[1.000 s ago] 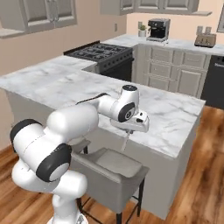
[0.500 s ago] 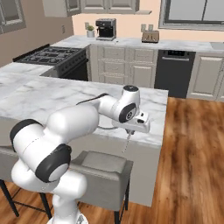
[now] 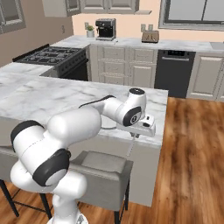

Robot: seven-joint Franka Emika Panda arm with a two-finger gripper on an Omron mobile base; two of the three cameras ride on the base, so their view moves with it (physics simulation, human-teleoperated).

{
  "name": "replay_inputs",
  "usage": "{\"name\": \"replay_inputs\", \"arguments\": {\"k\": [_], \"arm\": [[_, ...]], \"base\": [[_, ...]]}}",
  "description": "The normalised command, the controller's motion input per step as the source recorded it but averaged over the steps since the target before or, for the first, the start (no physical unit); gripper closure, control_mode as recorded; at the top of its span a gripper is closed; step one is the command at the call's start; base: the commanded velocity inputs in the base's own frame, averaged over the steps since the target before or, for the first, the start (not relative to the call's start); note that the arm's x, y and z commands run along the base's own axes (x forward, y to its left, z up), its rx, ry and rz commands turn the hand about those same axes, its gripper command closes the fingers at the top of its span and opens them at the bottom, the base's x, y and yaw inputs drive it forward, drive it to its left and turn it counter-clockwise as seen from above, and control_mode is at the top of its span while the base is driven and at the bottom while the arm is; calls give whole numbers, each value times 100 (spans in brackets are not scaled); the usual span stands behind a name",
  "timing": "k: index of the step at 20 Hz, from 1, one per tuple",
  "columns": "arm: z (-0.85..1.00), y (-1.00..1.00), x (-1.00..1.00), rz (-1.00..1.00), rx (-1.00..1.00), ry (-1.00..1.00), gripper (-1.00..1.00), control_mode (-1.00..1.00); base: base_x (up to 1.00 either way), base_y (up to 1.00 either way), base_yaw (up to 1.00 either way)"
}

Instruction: Take the fork and place it on the left side of the plate. Then take the spoon and place it on the right side of the plate. Make sure they're directly next to the plate.

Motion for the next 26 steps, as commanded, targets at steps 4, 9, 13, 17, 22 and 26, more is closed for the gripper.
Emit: {"name": "replay_inputs", "arguments": {"k": [4,9,13,17,22,26], "arm": [[0,0,0,0,0,0,100,100],[0,0,0,0,0,0,100,100],[0,0,0,0,0,0,100,-100],[0,0,0,0,0,0,100,-100],[-4,14,9,0,-4,4,100,-100],[1,61,46,0,-8,1,100,-100]], "base": [[0,0,0],[0,0,0],[0,0,0],[0,0,0],[0,0,0],[0,0,0]]}}
